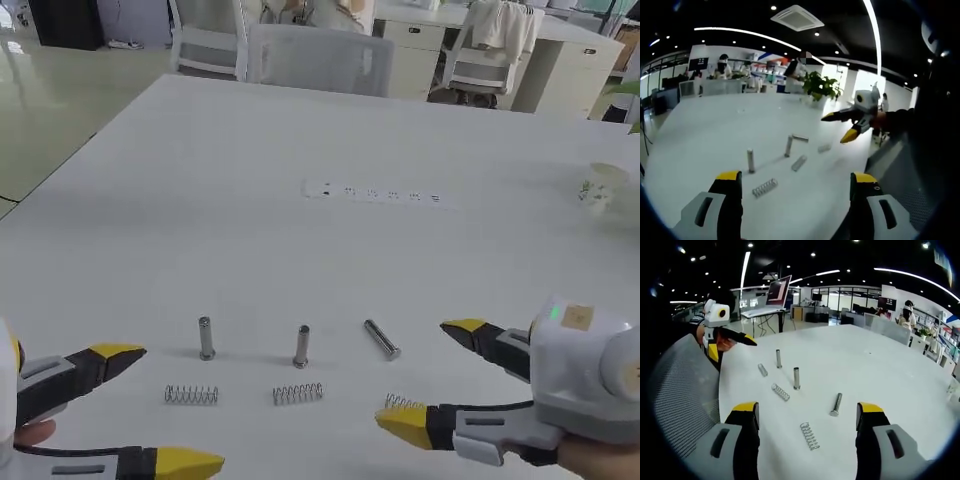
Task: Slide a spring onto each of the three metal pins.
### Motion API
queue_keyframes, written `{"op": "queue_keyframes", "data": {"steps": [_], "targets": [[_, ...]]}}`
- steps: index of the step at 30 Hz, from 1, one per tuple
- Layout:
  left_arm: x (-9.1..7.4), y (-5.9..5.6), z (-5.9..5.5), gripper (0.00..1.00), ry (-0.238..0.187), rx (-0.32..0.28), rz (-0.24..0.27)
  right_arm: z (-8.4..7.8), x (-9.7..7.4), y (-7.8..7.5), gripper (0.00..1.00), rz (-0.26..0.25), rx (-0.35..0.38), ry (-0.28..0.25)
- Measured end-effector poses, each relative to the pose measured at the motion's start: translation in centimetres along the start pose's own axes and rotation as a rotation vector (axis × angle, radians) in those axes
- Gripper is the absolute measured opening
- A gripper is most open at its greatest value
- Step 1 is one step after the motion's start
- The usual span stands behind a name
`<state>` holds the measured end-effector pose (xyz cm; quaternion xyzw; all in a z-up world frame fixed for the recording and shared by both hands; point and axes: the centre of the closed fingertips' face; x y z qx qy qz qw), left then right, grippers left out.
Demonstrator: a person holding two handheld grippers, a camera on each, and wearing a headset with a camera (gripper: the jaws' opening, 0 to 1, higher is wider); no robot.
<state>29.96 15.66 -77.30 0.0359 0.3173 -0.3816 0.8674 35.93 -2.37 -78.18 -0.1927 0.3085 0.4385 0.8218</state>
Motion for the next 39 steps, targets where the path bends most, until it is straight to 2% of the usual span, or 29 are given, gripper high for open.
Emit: {"op": "queue_keyframes", "data": {"steps": [4, 15, 24, 27, 32, 39], "targets": [[-0.1, -0.1, 0.3, 0.85, -0.004, 0.009, 0.001, 1.0, -0.1, -0.5, 0.72, -0.012, -0.003, -0.01], [-0.5, -0.6, 1.1, 0.85, -0.024, 0.024, -0.001, 2.0, 1.0, -3.0, 0.57, -0.045, 0.015, 0.052], [-0.3, -0.9, 1.3, 0.84, -0.023, 0.03, -0.005, 2.3, 3.8, -5.2, 0.4, -0.072, 0.006, 0.171], [-0.3, -0.9, 1.3, 0.84, -0.022, 0.03, -0.004, 2.0, 4.7, -5.9, 0.35, -0.076, 0.018, 0.204], [-0.2, -1.0, 1.2, 0.84, -0.016, 0.029, -0.005, 0.9, 6.2, -7.0, 0.28, -0.088, 0.05, 0.287], [-0.1, -1.1, 1.1, 0.83, -0.009, 0.025, -0.006, 0.3, 7.9, -7.3, 0.21, -0.058, 0.069, 0.362]]}}
Point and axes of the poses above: the centre of the closed fingertips' face, and the gripper's own axes: x roughly forward along the fingers, y roughly to its left, z roughly out of its top, and after that the axes turned 15 degrees about y, right-handed
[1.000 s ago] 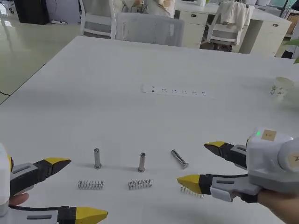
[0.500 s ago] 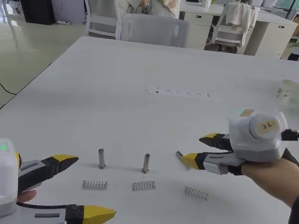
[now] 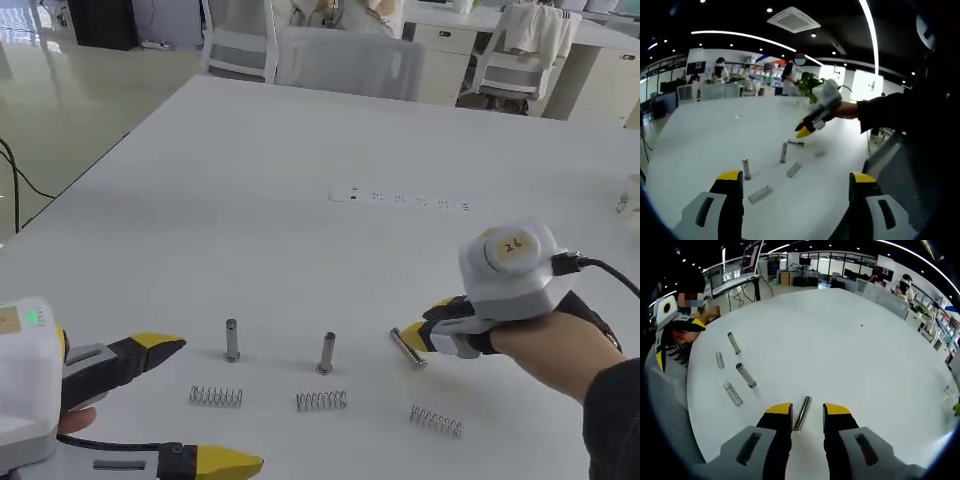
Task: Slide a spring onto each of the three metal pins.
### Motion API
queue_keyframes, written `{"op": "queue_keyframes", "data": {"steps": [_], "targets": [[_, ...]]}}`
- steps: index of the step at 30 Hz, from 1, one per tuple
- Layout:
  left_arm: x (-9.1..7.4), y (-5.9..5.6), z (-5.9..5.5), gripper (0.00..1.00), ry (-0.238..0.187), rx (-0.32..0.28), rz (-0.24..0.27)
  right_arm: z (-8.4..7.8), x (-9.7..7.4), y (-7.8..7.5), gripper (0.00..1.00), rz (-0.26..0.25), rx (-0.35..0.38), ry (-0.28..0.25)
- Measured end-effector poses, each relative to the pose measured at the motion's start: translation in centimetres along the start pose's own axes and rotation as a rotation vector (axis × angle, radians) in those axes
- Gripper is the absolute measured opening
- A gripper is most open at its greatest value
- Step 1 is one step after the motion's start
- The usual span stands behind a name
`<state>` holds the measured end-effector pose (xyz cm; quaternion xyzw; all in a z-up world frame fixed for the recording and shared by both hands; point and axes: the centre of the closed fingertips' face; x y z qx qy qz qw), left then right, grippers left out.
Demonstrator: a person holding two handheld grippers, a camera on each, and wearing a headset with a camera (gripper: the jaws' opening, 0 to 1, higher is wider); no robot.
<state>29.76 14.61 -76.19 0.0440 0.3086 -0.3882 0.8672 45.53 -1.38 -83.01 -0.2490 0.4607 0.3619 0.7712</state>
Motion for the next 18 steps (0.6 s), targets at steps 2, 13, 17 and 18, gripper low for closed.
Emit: {"op": "queue_keyframes", "data": {"steps": [2, 13, 17, 18], "targets": [[0.0, 0.0, 0.0, 0.83, 0.002, 0.0, -0.001, 0.3, 0.4, 0.0, 0.19, 0.004, -0.001, 0.013], [0.1, 0.0, 0.0, 0.83, 0.001, -0.007, -0.001, 0.2, 2.8, -0.3, 0.15, 0.008, 0.016, 0.128], [0.1, 0.0, 0.0, 0.82, 0.0, -0.009, -0.001, 0.0, 3.2, -0.3, 0.14, 0.001, 0.021, 0.163], [0.1, 0.1, 0.0, 0.82, 0.001, -0.009, -0.001, -0.1, 3.3, -0.3, 0.14, -0.002, 0.022, 0.171]]}}
Point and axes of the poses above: the centre of the closed fingertips' face, and the gripper's own axes: x roughly forward along the fingers, y roughly to its left, z roughly out of its top, and after that the axes turned 15 degrees about y, right-handed
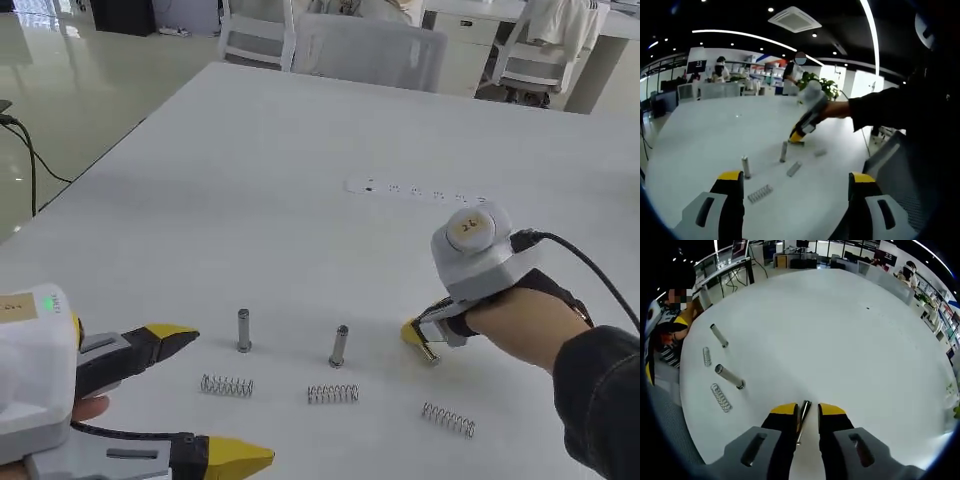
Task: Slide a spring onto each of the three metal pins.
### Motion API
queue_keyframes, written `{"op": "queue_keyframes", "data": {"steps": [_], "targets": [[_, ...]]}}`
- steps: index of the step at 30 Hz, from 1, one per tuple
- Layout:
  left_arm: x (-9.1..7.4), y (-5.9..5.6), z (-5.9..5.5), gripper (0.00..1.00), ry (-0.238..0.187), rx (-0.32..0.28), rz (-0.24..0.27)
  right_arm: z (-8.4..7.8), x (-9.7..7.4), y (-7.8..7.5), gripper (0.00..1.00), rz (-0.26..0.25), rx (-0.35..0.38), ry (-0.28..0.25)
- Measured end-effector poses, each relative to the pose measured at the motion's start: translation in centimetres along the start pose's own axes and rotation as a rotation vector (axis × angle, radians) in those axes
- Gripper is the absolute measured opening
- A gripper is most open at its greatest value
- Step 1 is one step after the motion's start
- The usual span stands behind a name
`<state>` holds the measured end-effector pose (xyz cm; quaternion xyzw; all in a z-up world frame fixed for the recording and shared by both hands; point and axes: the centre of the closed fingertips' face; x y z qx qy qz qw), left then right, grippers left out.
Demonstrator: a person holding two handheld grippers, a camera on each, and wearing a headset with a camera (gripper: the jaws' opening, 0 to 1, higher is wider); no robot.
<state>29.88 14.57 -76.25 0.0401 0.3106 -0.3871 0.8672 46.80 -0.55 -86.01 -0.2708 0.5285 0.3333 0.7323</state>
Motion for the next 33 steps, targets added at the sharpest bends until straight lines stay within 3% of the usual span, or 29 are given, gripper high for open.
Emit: {"op": "queue_keyframes", "data": {"steps": [7, 16, 22, 33], "targets": [[0.0, 0.0, 0.0, 0.82, -0.001, -0.002, 0.002, -0.2, 0.3, 0.2, 0.09, -0.006, 0.0, 0.04], [-0.1, 0.0, 0.0, 0.81, -0.002, 0.002, 0.005, -0.3, 0.3, 0.3, 0.05, 0.013, 0.057, 0.072], [-0.2, 0.1, 0.1, 0.81, -0.006, 0.004, 0.006, -0.6, -0.3, 0.2, 0.05, 0.024, 0.095, 0.047], [-0.1, -0.3, 0.2, 0.8, -0.004, 0.022, -0.002, -1.1, -3.2, 0.5, 0.05, 0.007, 0.107, -0.029]]}}
Point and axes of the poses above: the centre of the closed fingertips' face, and the gripper's own axes: x roughly forward along the fingers, y roughly to its left, z roughly out of its top, and after that the axes turned 15 degrees about y, right-handed
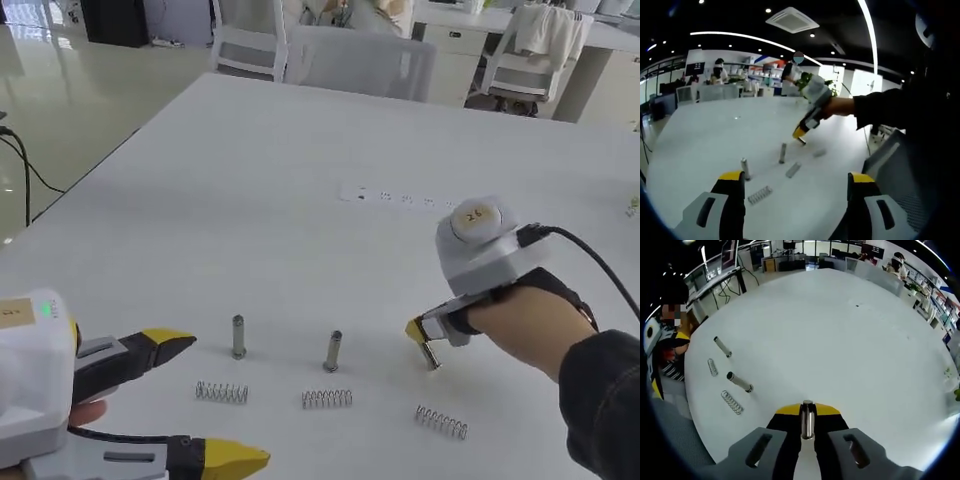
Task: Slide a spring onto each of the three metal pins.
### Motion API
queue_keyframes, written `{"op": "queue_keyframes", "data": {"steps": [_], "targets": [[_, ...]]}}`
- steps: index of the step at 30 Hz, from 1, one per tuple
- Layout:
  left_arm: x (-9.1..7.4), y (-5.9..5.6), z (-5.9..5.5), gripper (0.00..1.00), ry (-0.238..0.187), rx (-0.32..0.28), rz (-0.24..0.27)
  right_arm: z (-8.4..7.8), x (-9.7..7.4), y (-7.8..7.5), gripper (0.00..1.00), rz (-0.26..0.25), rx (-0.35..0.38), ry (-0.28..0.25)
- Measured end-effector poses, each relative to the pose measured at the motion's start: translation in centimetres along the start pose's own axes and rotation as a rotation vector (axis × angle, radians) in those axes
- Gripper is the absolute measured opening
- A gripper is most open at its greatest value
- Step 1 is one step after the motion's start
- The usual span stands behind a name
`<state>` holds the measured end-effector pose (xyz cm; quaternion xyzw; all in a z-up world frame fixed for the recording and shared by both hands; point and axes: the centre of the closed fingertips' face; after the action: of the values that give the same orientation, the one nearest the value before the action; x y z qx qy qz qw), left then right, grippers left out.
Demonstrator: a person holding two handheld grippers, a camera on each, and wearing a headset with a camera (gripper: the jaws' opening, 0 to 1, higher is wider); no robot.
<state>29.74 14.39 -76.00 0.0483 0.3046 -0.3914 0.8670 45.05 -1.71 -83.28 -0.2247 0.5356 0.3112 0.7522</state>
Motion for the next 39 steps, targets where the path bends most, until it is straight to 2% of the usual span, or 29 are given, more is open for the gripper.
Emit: {"op": "queue_keyframes", "data": {"steps": [10, 28, 39], "targets": [[0.0, -0.3, 0.1, 0.8, 0.001, 0.01, -0.004, -1.0, -1.5, -0.1, 0.05, -0.014, 0.025, -0.053], [-0.3, -0.6, 0.2, 0.8, 0.006, 0.021, 0.001, -2.3, -2.1, 0.0, 0.05, -0.011, 0.056, -0.089], [-0.5, -0.5, 0.3, 0.8, 0.003, 0.021, 0.005, -2.5, -2.2, 0.3, 0.05, -0.022, 0.013, -0.096]]}}
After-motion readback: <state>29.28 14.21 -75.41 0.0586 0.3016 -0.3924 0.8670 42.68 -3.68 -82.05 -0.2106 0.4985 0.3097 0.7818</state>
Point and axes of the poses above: the centre of the closed fingertips' face, and the gripper's own axes: x roughly forward along the fingers, y roughly to its left, z roughly out of its top, and after that the axes turned 15 degrees about y, right-handed
